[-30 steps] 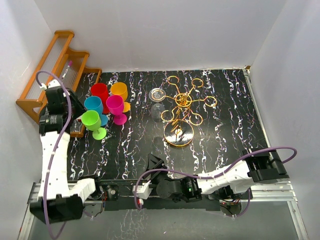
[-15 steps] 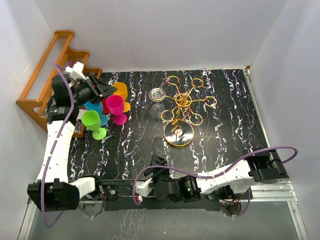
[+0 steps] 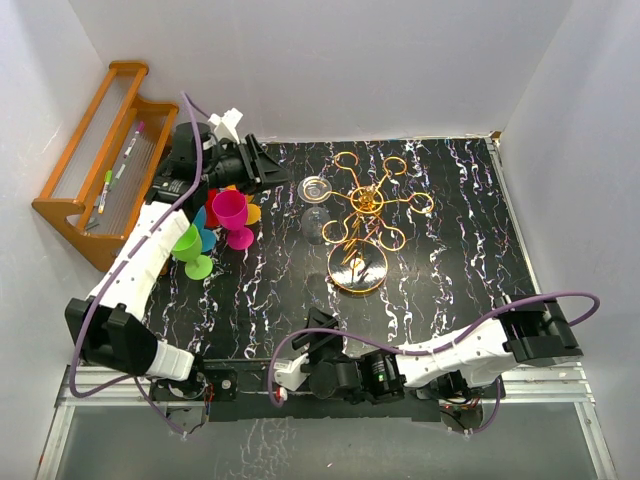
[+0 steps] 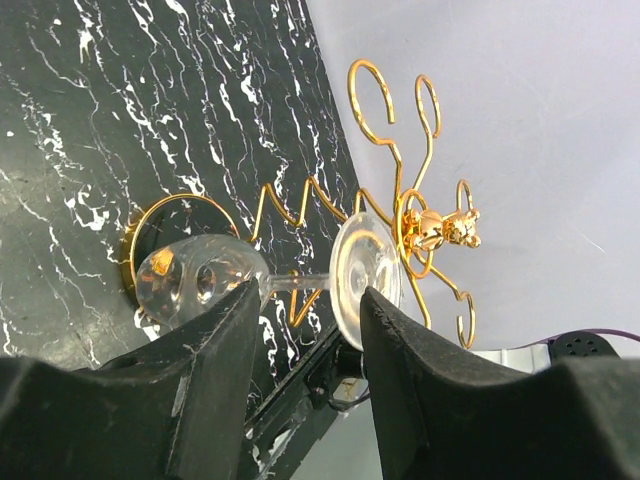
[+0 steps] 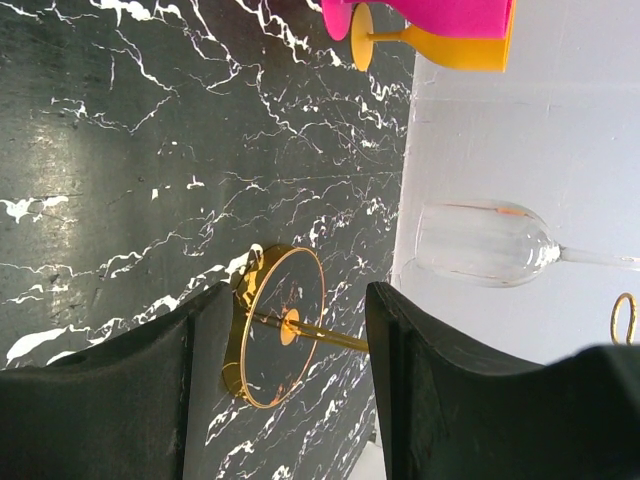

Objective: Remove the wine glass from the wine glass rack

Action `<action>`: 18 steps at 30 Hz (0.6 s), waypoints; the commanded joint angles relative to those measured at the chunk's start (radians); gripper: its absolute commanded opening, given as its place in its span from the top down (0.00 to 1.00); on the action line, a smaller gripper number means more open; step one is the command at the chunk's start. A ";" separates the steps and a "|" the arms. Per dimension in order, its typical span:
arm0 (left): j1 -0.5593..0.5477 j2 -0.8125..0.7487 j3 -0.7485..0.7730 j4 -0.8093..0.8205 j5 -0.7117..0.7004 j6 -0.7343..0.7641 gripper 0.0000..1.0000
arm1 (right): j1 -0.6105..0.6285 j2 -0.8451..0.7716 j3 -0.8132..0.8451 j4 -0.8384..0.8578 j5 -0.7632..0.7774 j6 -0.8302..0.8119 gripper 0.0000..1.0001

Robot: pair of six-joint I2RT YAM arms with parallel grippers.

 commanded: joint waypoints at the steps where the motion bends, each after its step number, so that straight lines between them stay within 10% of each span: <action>1: -0.049 0.042 0.075 -0.005 -0.024 0.018 0.57 | 0.082 -0.043 0.003 0.027 0.025 0.015 0.43; 12: -0.119 0.111 0.149 -0.105 -0.078 0.078 0.59 | 0.074 -0.061 0.001 0.027 0.023 0.005 0.43; 18: -0.125 0.118 0.150 -0.116 -0.076 0.080 0.90 | 0.073 -0.060 -0.002 0.027 0.024 0.004 0.43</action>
